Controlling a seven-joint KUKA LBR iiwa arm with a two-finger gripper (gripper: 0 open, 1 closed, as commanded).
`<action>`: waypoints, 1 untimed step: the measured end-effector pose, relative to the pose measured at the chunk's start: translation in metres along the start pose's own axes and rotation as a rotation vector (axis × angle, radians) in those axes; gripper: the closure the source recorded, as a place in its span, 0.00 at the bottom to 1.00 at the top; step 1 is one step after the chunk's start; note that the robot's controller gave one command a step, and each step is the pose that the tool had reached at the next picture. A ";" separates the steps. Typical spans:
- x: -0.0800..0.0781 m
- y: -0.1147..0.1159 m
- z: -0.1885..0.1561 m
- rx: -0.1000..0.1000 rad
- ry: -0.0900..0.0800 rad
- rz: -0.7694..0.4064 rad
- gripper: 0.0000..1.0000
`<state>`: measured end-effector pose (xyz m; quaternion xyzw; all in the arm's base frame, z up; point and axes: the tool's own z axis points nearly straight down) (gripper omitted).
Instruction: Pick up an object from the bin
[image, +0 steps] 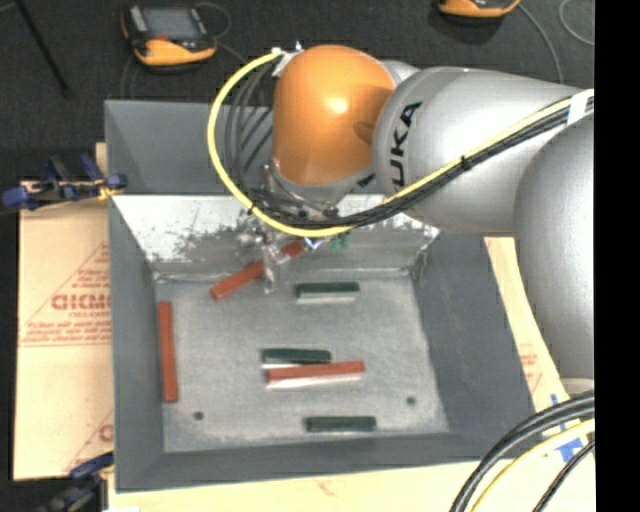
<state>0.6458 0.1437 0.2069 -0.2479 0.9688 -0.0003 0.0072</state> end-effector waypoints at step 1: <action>0.014 -0.006 -0.022 -0.008 0.021 0.045 1.00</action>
Offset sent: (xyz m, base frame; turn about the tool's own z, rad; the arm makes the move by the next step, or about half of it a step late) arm -0.0268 -0.0676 -0.0578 0.4208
